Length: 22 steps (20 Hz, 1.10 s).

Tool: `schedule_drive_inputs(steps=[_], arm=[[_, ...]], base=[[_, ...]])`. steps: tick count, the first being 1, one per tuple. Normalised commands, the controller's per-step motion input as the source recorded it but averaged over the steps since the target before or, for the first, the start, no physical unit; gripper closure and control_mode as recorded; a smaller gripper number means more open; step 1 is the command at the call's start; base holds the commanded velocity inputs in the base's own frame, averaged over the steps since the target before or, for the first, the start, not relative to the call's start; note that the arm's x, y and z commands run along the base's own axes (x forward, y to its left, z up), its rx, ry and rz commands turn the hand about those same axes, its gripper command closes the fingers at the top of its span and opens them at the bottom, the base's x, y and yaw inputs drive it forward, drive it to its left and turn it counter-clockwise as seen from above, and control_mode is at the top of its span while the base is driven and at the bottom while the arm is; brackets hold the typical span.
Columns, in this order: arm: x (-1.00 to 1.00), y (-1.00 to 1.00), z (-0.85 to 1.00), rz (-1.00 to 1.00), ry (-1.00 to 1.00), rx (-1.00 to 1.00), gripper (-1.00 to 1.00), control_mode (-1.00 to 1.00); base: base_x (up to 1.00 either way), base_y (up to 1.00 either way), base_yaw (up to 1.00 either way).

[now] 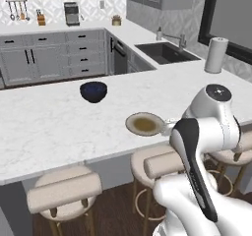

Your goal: Start the toaster. Once the lever pops up, take the bread to the plate on the dining counter.

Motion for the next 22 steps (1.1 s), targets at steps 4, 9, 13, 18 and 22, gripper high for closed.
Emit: schedule_drive_inputs(steps=[4, 9, 13, 18, 22], arm=[[0.00, 0.00, 0.00, 0.00, 0.00, 0.00, 1.00, 1.00], [0.00, 0.00, 0.00, 0.00, 0.00, 0.00, 1.00, 1.00], [0.00, 0.00, 0.00, 0.00, 0.00, 0.00, 1.00, 1.00], [0.00, 0.00, 0.00, 0.00, 0.00, 0.00, 1.00, 1.00], [0.00, 0.00, 0.00, 0.00, 0.00, 0.00, 1.00, 1.00]], base=[[0.58, -0.10, 0.25], [0.45, -0.44, 0.09], [0.24, -0.26, 0.06], [0.22, -0.06, 0.05], [0.06, -0.01, 0.01]])
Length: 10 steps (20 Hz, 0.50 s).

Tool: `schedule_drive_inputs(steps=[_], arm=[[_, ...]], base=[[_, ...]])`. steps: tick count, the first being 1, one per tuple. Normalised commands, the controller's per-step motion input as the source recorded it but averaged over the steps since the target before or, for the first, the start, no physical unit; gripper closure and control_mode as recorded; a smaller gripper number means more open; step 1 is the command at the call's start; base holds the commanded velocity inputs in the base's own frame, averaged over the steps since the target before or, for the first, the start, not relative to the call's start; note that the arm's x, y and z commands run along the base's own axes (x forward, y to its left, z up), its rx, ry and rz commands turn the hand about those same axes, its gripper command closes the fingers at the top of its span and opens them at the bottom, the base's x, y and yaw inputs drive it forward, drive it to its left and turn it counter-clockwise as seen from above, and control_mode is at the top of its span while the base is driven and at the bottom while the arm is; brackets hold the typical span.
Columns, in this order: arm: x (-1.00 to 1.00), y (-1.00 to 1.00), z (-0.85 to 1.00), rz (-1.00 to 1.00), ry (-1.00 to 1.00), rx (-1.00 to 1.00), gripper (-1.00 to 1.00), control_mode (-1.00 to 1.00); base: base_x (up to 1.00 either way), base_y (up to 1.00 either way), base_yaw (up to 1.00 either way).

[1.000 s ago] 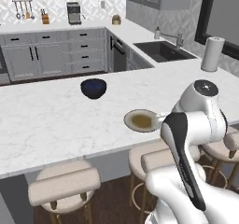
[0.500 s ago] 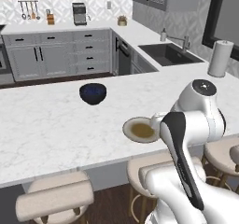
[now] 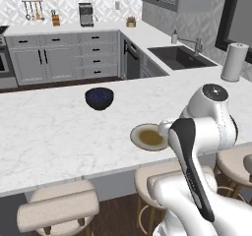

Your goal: Start the toaster. Once the lever pops up, take the bread to the plate on the dining counter.

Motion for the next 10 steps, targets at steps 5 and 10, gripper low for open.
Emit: schedule_drive_inputs(steps=[5, 10], arm=[[0.00, 0.00, 0.00, 0.00, 0.00, 0.00, 1.00, 1.00], [0.00, 0.00, 0.00, 0.00, 0.00, 0.00, 1.00, 1.00]], base=[[0.00, 0.00, 0.00], [0.00, 0.00, 0.00]])
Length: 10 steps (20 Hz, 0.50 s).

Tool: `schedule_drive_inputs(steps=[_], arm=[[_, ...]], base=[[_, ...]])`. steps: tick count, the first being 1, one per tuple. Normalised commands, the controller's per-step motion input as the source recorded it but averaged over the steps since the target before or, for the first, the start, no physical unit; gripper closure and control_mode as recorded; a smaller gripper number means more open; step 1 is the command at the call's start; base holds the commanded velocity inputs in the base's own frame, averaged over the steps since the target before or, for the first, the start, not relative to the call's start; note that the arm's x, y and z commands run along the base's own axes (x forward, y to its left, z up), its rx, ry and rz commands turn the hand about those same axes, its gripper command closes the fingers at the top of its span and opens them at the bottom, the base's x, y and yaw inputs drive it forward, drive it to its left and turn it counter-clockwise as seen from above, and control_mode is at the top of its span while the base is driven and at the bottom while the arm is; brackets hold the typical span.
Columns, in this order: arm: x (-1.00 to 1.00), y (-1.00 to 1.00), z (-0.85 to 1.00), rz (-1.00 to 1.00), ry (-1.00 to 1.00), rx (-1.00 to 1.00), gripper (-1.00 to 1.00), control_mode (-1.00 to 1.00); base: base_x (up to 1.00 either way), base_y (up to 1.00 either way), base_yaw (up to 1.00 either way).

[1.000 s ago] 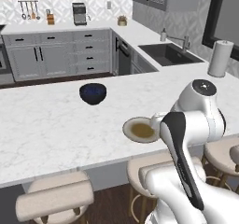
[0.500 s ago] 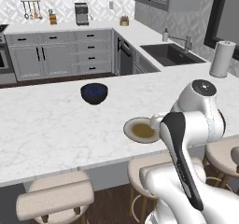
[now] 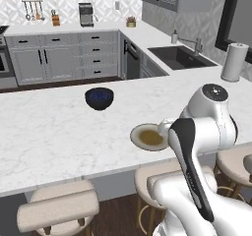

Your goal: Start the toaster. Once the lever pops up, take the bread to the plate on the dining counter.

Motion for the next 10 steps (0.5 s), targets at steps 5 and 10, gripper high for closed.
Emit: schedule_drive_inputs(steps=[5, 10], arm=[[0.03, 0.00, 0.00, 0.00, 0.00, 0.00, 1.00, -1.00], [0.46, -0.08, -0.01, 0.05, 0.09, 0.00, 1.00, -1.00]], base=[[0.00, 0.00, 0.00], [0.00, 0.00, 0.00]])
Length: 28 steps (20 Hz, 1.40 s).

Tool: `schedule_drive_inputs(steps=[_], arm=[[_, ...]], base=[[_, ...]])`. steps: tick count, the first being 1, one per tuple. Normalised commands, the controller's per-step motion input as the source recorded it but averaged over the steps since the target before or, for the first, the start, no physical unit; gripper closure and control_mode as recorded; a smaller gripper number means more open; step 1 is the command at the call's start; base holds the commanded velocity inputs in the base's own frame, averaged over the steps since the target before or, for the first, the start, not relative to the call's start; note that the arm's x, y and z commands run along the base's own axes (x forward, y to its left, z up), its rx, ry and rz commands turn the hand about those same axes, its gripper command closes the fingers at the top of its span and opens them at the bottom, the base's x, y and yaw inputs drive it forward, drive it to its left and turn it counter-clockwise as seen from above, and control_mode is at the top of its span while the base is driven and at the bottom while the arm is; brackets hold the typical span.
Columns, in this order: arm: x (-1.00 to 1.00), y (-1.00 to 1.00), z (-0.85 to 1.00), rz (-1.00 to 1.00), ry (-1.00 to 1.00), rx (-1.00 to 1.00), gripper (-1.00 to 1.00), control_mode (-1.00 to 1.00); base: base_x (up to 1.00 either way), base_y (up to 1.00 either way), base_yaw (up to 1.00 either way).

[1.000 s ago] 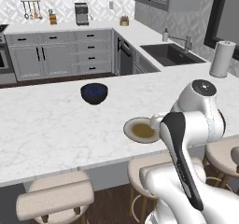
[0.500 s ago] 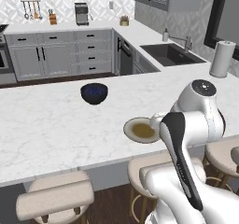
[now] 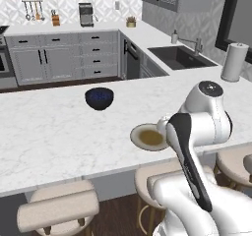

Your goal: Start the toaster. Once the lever pops up, take the bread to the plate on the dining counter.

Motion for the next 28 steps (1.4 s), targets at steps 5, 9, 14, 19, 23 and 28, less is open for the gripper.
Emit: schedule_drive_inputs(steps=[5, 9, 14, 19, 23, 28], arm=[[0.81, 0.00, -0.05, 0.00, 0.13, 0.00, 1.00, -1.00], [1.00, -0.06, -0.40, 0.00, 0.29, -0.01, 1.00, -1.00], [1.00, 0.00, -0.43, 0.00, 0.21, -0.02, 1.00, -1.00], [0.98, 0.00, -0.35, -0.03, 0.15, 0.00, 1.00, -1.00], [0.70, 0.00, -0.44, -0.08, 0.01, 0.00, 1.00, -1.00], [0.51, 0.00, -0.51, -0.09, -0.02, -0.01, 1.00, -1.00]], base=[[0.00, 0.00, 0.00], [0.00, 0.00, 0.00], [0.00, 0.00, 0.00], [0.00, 0.00, 0.00], [0.00, 0.00, 0.00], [0.00, 0.00, 0.00]])
